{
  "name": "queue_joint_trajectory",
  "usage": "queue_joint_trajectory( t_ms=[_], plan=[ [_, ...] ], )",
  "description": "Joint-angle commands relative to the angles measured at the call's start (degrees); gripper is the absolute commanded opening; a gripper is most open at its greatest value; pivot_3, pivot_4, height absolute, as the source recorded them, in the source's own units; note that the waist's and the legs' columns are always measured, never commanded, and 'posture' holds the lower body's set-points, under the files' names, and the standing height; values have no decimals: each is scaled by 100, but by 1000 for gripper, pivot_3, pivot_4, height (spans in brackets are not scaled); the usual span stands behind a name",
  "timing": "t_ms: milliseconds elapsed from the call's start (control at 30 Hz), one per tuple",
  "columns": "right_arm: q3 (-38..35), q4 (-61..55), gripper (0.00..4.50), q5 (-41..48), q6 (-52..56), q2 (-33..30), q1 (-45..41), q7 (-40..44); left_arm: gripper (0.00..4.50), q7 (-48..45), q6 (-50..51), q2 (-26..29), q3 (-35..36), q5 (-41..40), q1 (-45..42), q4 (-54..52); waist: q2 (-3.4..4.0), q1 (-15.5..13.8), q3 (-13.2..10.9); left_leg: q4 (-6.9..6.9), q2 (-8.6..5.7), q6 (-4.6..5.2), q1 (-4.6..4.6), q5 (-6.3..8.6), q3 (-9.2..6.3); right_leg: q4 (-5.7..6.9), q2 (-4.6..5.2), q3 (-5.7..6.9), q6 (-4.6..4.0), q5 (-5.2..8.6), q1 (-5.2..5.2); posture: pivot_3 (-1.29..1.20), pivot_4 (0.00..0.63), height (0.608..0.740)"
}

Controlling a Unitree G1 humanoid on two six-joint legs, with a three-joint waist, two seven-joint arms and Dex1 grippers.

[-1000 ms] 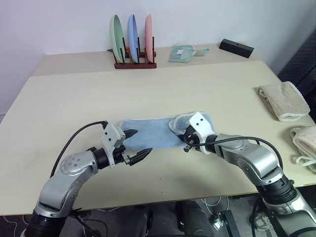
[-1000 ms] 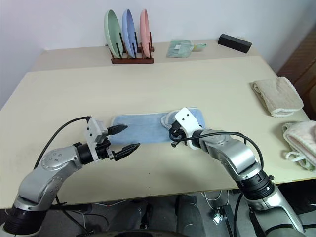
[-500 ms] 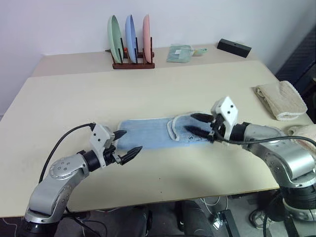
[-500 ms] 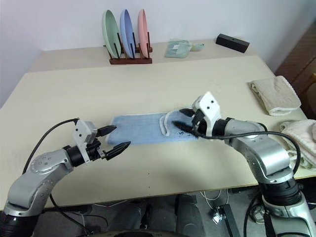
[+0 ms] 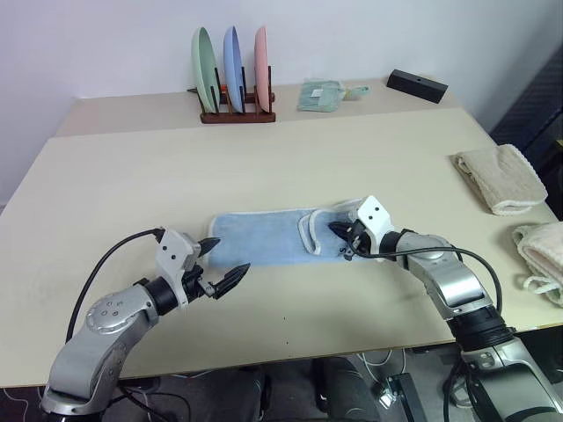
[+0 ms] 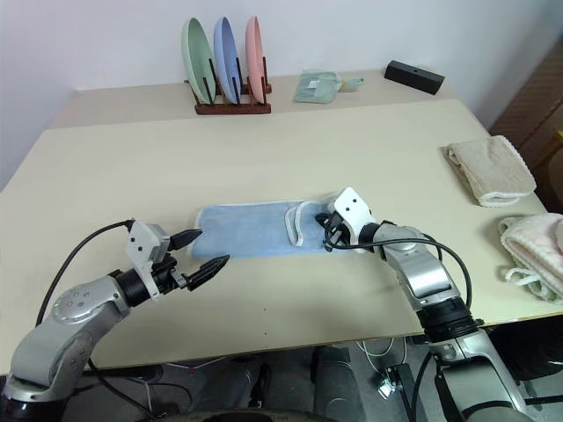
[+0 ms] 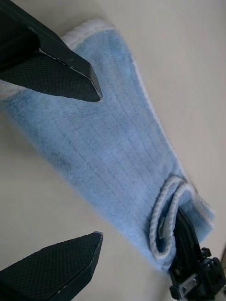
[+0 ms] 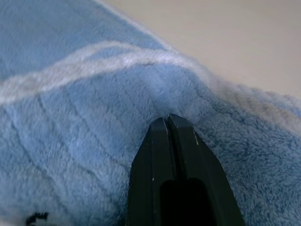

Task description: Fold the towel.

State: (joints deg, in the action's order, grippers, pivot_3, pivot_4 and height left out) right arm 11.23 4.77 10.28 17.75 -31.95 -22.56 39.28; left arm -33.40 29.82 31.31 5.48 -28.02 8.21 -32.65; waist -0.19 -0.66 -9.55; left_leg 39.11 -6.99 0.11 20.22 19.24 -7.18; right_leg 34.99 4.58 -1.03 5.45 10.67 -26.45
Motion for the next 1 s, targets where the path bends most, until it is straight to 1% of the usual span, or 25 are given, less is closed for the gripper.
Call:
queue_joint_trajectory(
  t_ms=[33, 100, 167, 233, 300, 333, 400, 433, 533, 600, 667, 800, 833, 967, 1000],
  plan=[
    [-435, -281, 529, 375, 106, 31, -175, 248, 4500, 163, 36, -42, 160, -82, 208, -432, -1, -4, -1, 1, 0, 0, 1, 0, 0, 0, 0, -1, 0, 0, 1, 0, 150, 735],
    [-786, -688, 1283, 888, 367, -16, -417, 507, 4500, 328, 306, -178, 321, -479, 476, -667, 3, -4, -4, 1, -1, 0, 2, 0, 0, -1, 1, -3, 0, 0, 1, 0, 150, 735],
    [-912, -968, 2308, 1090, 484, -127, -591, 721, 4500, 540, 685, -333, 518, -994, 730, -869, 4, 7, -6, 1, 0, 1, 6, 1, 1, 0, 1, -4, 0, 0, -5, 0, 150, 735],
    [-909, -1141, 3373, 1095, 508, -247, -711, 891, 4500, 936, 1013, -610, 722, -1586, 916, -1010, 4, 6, -6, -1, 3, 1, 5, 1, -1, 0, -2, -4, 0, 0, -5, 0, 150, 735],
    [-871, -1214, 4415, 1029, 487, -293, -765, 951, 4500, 1339, 1216, -858, 840, -1946, 970, -1084, -4, -13, -2, -1, 3, 1, 2, 1, -2, -1, -2, -1, 1, 1, -1, 0, 150, 735],
    [-837, -1230, 4469, 979, 435, -301, -779, 969, 4500, 1628, 1296, -1026, 877, -2092, 952, -1086, -6, -23, 0, 0, 3, 1, 2, 1, -6, -1, -1, 2, 1, 1, 3, 0, 150, 735],
    [-753, -1255, 4469, 875, 308, -277, -777, 999, 4500, 2607, 1522, -1594, 1030, -2746, 841, -926, -7, -30, 0, 4, -1, 1, 0, 1, -8, -3, 4, 4, 1, 0, 10, 0, 150, 735],
    [-736, -1242, 4469, 837, 267, -261, -768, 1000, 4500, 3000, 1604, -1810, 1059, -2932, 780, -885, -8, -30, 0, 5, -4, 1, 0, 1, -8, -3, 7, 4, 1, 0, 10, 0, 150, 735],
    [-686, -1177, 4469, 716, 136, -234, -736, 997, 4500, 4100, 1781, -2321, 1098, -3512, 579, -710, -8, -21, 0, 6, -3, -1, 1, 0, -8, 1, 6, 3, 1, 0, 5, 0, 150, 735],
    [-656, -1148, 4469, 613, 23, -217, -699, 975, 4500, 4799, 1751, -2626, 1153, -4153, 446, -485, -9, -21, 0, 5, -3, -3, 1, -1, -8, 1, 5, 2, 1, 0, 5, 0, 150, 735],
    [-669, -1122, 4469, 569, -34, -205, -678, 975, 4500, 5247, 1716, -2712, 1175, -4561, 336, -323, -9, -20, 0, 5, -3, -3, 1, -1, -8, 1, 5, 2, 1, 0, 5, 0, 150, 735],
    [-704, -1112, 4469, 557, -94, -223, -622, 1007, 4500, 5881, 1719, -2584, 1151, -5130, 129, 28, -7, -34, 2, 5, -3, -8, -3, -4, -8, 3, 5, 1, 0, 0, 7, 0, 150, 735],
    [-699, -1195, 4469, 606, -70, -255, -562, 1082, 4500, 6028, 1708, -2554, 1132, -5278, 53, 151, -7, -43, 3, 5, -4, -8, -7, -4, -8, 3, 5, 0, 1, 0, 11, 0, 150, 735],
    [-650, -1767, 4469, 1097, 361, -471, -156, 1615, 4500, 6248, 1576, -2436, 1052, -5448, -215, 418, -4, -154, 5, 5, -4, -8, -18, -4, -6, 3, 3, 0, 0, 0, 21, 0, 150, 735],
    [-623, -1960, 4491, 1253, 516, -569, -22, 1810, 4260, 6316, 1500, -2466, 1058, -5493, -255, 458, -3, -179, 6, 5, -4, -8, -19, -4, -5, 4, 3, -2, 0, 0, 22, 0, 150, 735]
  ],
)
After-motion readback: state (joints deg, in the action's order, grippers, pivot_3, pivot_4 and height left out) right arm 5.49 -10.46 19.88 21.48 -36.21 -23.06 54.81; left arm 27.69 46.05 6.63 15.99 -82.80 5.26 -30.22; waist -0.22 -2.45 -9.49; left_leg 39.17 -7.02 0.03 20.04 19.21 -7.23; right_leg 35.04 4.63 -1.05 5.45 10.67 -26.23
